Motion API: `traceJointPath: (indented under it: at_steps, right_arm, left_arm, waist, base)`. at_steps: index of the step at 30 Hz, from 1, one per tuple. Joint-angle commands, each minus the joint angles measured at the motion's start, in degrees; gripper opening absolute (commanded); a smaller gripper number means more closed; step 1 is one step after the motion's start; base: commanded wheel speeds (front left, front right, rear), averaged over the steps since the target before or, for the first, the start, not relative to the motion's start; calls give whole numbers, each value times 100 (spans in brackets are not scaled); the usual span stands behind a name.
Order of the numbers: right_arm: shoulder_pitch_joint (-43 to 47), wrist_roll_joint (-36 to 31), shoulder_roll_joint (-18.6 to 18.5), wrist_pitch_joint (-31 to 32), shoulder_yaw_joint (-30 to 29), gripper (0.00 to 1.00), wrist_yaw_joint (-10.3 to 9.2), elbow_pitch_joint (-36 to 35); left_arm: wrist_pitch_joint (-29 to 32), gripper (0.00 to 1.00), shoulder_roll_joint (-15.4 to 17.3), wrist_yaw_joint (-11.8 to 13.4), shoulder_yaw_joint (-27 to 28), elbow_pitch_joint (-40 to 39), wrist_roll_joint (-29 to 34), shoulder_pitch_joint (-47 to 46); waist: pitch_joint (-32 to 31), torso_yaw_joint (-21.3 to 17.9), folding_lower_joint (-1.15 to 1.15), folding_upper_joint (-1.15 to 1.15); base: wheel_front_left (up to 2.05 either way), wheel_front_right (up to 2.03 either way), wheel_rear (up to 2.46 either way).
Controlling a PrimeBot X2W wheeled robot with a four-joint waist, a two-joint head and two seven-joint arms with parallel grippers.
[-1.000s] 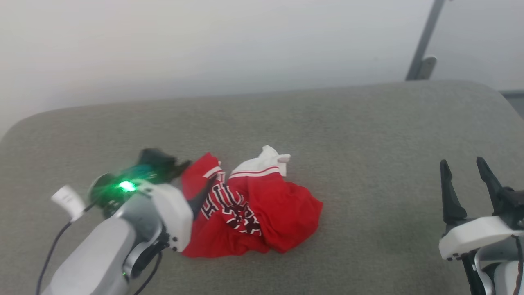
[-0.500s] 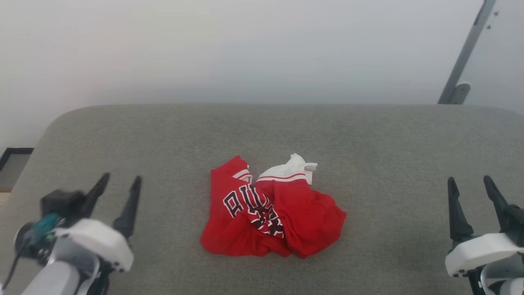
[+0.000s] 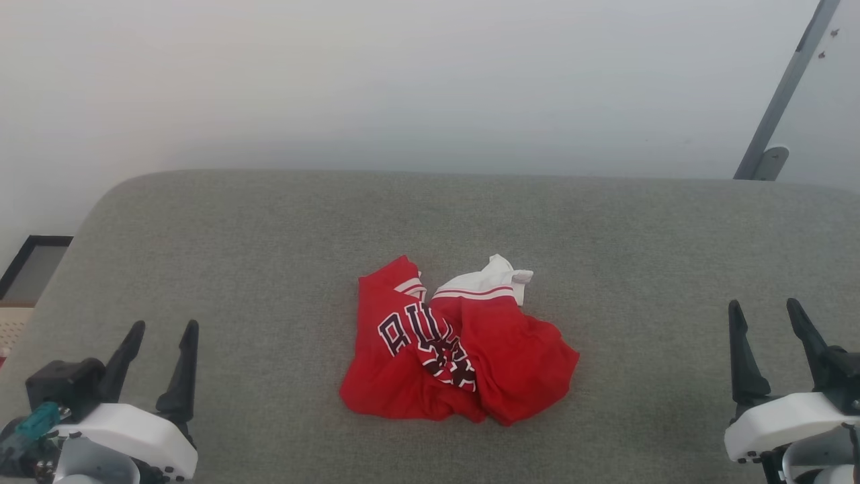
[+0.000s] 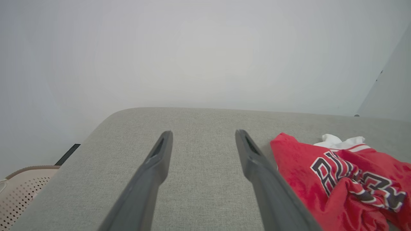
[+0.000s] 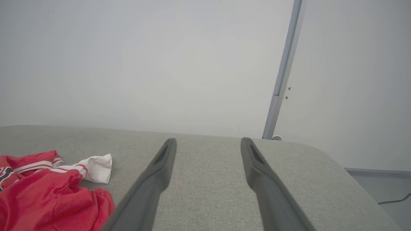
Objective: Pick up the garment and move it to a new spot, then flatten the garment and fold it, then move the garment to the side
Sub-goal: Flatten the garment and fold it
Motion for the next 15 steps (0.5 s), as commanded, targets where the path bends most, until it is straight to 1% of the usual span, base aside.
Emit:
traceJointPath:
  at_steps: [1,9,15]
  right_arm:
    - [37,9,3,-10,26,100,0,-8]
    - [-66,154,-87,63,295,100,0,20]
    - [-333,306,-349,168,759,100,0,124]
  left_arm:
    - [-24,100,8,35,36,-49,-63,78]
    - [6,100,17,57,19,-172,-64,102]
    - [14,100,-61,23,-107,-211,-18,51]
  waist:
    - [1,7,0,0]
    - [49,94,0,0]
    - [166,380,0,0]
  base:
    - [0,0,0]
    - [0,0,0]
    - [0,0,0]
